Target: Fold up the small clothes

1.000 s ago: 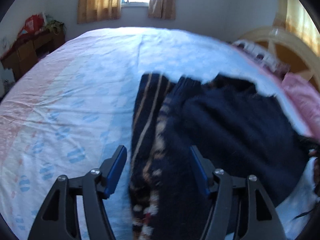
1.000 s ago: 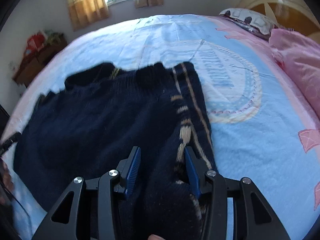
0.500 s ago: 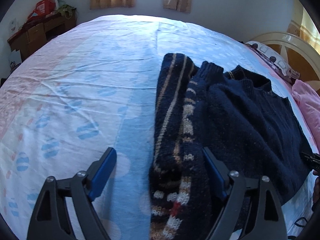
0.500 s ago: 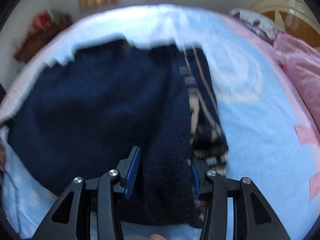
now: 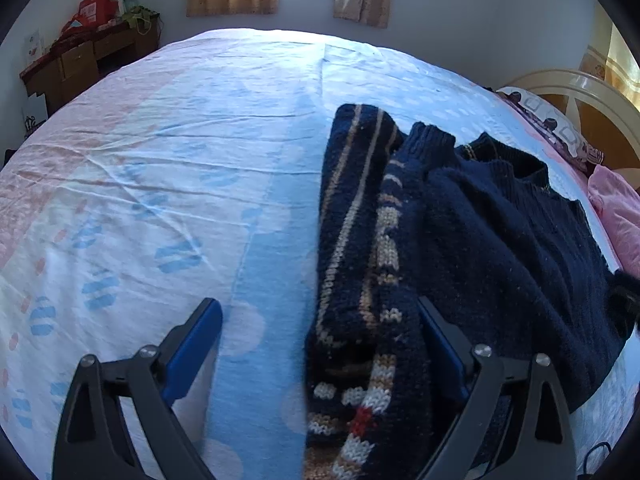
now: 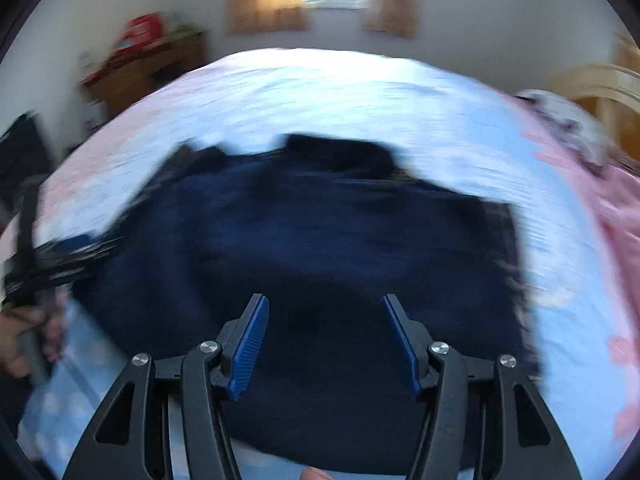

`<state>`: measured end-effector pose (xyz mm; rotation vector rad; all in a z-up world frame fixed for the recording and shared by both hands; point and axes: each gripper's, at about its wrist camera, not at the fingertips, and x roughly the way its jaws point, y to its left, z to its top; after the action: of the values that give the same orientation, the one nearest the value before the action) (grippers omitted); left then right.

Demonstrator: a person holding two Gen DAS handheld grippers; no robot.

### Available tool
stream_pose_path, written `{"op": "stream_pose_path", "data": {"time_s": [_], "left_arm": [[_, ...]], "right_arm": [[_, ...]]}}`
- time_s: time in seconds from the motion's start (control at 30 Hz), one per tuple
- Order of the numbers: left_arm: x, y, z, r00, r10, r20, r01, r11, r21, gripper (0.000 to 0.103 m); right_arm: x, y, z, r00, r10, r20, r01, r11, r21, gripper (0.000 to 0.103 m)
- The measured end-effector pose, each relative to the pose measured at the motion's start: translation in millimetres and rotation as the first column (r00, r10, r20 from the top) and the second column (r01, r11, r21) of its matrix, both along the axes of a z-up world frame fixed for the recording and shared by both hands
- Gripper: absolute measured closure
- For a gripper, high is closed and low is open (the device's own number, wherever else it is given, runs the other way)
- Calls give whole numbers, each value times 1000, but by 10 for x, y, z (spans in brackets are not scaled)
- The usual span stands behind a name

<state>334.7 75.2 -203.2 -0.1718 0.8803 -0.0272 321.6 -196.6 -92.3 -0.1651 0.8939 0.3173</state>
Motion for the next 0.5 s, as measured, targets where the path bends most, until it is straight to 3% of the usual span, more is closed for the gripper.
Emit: {"op": "stream_pose_path", "data": {"time_s": [0.13, 0.33, 0.43, 0.5], "left_arm": [[-7, 7, 3, 1000, -1, 3, 1, 1000, -7, 5], [-20, 0, 6, 1000, -2, 4, 2, 1000, -4, 5], [-40, -9, 11, 1000, -5, 8, 5, 1000, -1, 5], [-43, -2, 10, 1000, -5, 8, 5, 1000, -10, 5]], "right_arm": [[-19, 526, -208, 992, 123, -26, -123, 992, -9, 45], [-1, 808, -588, 984, 144, -101, -143, 990, 21, 54], [-161, 921, -609, 987, 160, -36, -161, 986, -45, 54], [-134, 884, -603, 986, 162, -48, -163, 986, -19, 54]]}}
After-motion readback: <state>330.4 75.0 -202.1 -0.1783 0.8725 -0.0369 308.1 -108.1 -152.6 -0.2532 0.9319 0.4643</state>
